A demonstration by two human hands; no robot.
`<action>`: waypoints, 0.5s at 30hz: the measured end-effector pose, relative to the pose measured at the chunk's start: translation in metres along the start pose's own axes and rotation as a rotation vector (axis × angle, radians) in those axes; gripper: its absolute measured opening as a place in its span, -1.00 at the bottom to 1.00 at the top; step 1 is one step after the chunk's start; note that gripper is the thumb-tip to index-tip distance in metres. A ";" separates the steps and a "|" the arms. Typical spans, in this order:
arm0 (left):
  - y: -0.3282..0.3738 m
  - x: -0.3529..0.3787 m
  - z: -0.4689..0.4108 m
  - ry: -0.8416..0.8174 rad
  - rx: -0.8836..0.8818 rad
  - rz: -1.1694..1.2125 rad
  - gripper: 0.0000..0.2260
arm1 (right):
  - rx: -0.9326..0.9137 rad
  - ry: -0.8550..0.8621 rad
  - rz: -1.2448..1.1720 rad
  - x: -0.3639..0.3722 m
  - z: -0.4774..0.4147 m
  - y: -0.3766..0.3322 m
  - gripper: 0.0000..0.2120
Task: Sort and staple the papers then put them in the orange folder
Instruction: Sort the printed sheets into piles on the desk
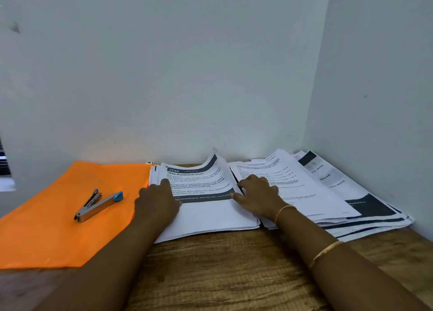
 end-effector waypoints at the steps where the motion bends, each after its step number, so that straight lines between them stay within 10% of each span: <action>1: 0.000 0.000 0.000 0.000 0.000 -0.001 -0.60 | -0.005 0.003 0.013 -0.001 0.000 -0.001 -0.66; 15: -0.002 0.005 -0.002 -0.005 0.026 -0.004 -0.64 | -0.229 -0.150 0.121 0.020 0.010 -0.038 -0.40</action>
Point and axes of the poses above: each hand's wrist, its own z-axis away from the middle knuckle, its own x-axis out of the palm, y = z × x, the point moved 6 cm from there along -z, towards the middle knuckle, and after that the axes turned 1 degree about y, right-handed, at the moved point
